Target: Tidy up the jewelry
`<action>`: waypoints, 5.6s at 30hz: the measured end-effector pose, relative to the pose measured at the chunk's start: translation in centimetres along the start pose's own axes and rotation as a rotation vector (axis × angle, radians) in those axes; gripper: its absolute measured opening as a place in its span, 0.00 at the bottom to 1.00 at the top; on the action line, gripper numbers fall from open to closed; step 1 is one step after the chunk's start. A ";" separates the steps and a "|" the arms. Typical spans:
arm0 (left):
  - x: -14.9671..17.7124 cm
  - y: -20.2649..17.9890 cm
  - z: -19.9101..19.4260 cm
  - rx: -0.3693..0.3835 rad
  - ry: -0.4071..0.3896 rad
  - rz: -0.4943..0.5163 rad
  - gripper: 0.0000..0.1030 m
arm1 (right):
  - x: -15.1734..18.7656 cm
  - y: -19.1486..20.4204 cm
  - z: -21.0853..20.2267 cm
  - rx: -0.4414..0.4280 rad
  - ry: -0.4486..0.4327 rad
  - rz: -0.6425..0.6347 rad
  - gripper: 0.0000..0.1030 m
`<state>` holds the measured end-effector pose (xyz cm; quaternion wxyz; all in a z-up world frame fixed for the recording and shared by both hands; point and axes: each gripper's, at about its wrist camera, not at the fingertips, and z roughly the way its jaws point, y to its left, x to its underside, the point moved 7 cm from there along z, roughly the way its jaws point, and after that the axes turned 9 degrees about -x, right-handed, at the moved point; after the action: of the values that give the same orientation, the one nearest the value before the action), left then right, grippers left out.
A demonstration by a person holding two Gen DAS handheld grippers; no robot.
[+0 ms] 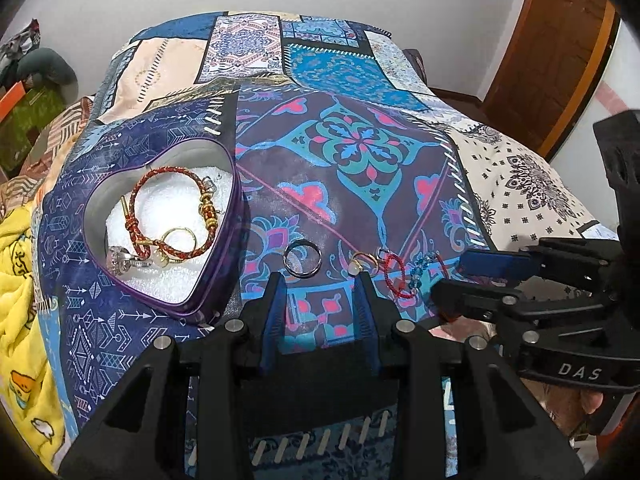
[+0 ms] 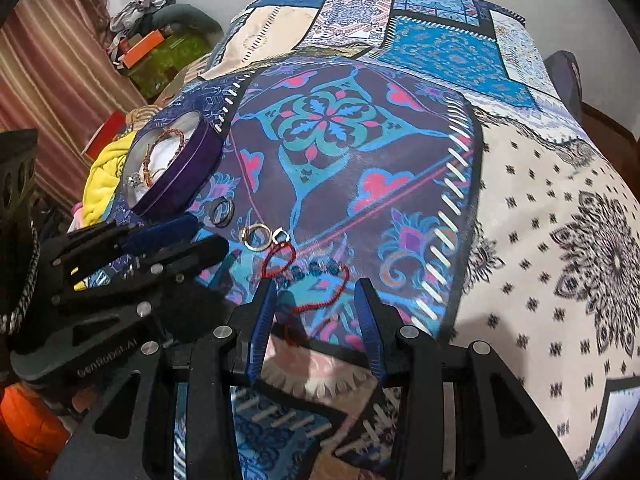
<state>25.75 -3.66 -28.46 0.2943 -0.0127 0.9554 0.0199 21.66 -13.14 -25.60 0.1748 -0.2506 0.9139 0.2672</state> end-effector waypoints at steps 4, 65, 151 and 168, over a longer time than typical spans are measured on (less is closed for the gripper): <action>0.0 0.2 0.0 -0.008 -0.003 -0.008 0.34 | -0.2 0.0 0.8 0.002 0.015 -0.006 0.36; 0.1 1.4 -1.5 -0.018 -0.053 -0.009 0.20 | -1.2 0.3 1.8 0.024 0.012 -0.042 0.39; -3.7 12.5 -2.5 -0.047 -0.163 -0.038 0.20 | -10.6 12.4 3.4 -0.124 -0.051 -0.139 0.09; -4.3 10.9 -3.8 -0.048 -0.168 -0.018 0.35 | -10.6 11.2 -1.0 -0.081 -0.148 -0.116 0.30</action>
<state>26.79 7.13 -22.58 0.3732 -0.0266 0.9264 0.0413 23.96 -1.63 -15.50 0.2468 -0.2895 0.8708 0.3114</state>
